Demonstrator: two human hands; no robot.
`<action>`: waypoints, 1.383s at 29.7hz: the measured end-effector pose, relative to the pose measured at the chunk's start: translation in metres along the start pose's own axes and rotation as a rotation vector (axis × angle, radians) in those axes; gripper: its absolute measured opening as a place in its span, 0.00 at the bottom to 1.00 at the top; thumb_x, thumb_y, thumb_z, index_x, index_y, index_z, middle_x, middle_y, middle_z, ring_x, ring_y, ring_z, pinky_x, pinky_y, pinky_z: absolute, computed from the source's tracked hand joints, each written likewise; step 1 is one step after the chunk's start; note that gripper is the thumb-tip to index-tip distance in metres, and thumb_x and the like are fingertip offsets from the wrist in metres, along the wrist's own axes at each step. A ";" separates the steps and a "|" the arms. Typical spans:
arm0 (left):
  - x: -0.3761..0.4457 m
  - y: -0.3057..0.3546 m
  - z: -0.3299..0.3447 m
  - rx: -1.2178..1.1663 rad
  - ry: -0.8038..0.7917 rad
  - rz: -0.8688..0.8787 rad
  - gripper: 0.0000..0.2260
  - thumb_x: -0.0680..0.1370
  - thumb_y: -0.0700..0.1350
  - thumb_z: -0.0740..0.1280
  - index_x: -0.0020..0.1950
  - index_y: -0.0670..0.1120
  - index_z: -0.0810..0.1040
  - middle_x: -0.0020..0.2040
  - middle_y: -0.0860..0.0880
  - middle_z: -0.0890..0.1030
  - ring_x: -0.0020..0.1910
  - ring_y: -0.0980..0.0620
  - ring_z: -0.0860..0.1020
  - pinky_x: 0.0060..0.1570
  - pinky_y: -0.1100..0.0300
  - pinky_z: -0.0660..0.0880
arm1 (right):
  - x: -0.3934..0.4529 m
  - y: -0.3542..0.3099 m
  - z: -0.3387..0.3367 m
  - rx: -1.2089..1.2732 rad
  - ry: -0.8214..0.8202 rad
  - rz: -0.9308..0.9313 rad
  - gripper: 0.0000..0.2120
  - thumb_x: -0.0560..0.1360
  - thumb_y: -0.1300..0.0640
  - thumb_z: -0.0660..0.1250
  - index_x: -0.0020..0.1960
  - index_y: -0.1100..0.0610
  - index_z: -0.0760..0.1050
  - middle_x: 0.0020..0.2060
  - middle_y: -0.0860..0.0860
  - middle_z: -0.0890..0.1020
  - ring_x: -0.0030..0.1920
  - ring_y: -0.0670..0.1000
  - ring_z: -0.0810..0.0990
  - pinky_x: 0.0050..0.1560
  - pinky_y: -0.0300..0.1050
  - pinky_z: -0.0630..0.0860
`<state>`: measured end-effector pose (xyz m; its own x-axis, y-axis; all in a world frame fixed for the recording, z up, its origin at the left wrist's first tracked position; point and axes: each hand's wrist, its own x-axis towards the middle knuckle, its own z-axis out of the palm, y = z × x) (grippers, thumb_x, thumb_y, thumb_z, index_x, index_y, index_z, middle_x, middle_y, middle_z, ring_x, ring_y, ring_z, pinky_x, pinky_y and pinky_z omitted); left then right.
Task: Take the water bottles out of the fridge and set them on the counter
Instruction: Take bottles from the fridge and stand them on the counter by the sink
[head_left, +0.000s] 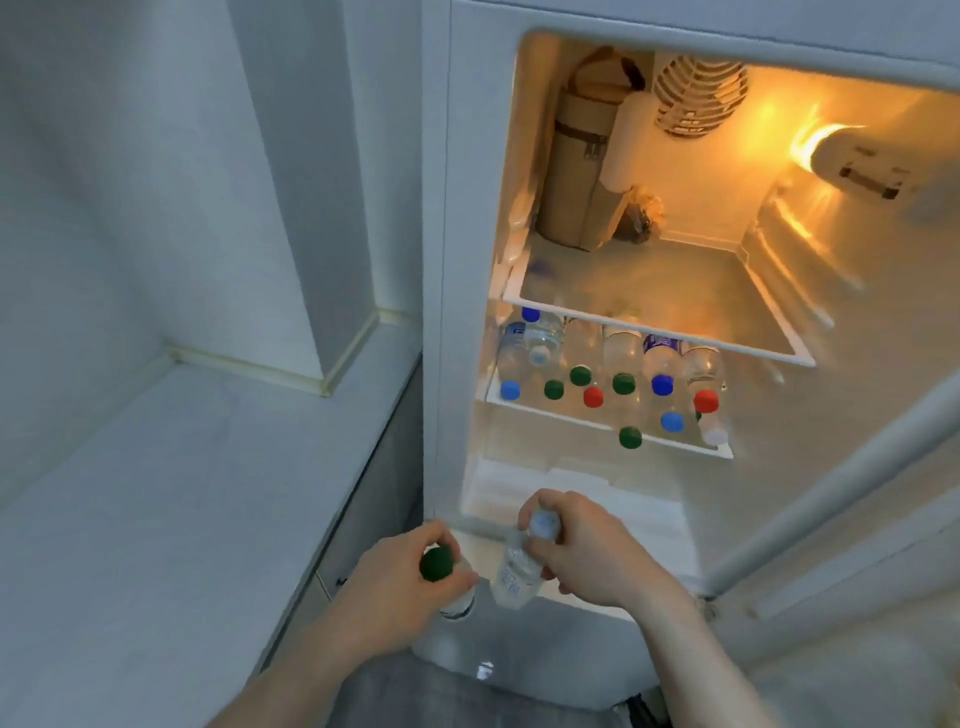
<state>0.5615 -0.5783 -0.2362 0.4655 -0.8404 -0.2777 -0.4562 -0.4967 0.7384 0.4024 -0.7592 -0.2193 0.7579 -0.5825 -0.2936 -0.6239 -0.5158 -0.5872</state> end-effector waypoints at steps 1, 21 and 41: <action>-0.004 -0.003 0.000 0.001 0.023 -0.020 0.08 0.74 0.58 0.72 0.46 0.58 0.76 0.36 0.58 0.79 0.31 0.61 0.74 0.31 0.69 0.68 | 0.007 -0.003 0.002 -0.013 -0.030 -0.026 0.07 0.75 0.49 0.66 0.47 0.36 0.73 0.49 0.48 0.79 0.45 0.52 0.84 0.47 0.55 0.83; -0.202 -0.075 0.013 -0.054 0.748 -0.514 0.04 0.78 0.52 0.70 0.49 0.59 0.75 0.43 0.55 0.79 0.40 0.57 0.75 0.43 0.63 0.73 | 0.016 -0.149 0.105 -0.248 -0.579 -0.789 0.04 0.77 0.48 0.68 0.50 0.39 0.76 0.48 0.44 0.78 0.44 0.42 0.80 0.46 0.37 0.72; -0.598 -0.106 0.115 -0.079 1.279 -0.889 0.05 0.78 0.55 0.70 0.49 0.60 0.75 0.38 0.56 0.77 0.39 0.57 0.75 0.39 0.65 0.70 | -0.298 -0.290 0.308 -0.325 -0.853 -1.279 0.03 0.80 0.43 0.66 0.53 0.35 0.74 0.50 0.42 0.79 0.46 0.46 0.82 0.51 0.53 0.83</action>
<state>0.2440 -0.0479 -0.2191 0.8853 0.4640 0.0313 0.3270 -0.6688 0.6677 0.4165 -0.2429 -0.1940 0.6053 0.7841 -0.1370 0.5635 -0.5436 -0.6220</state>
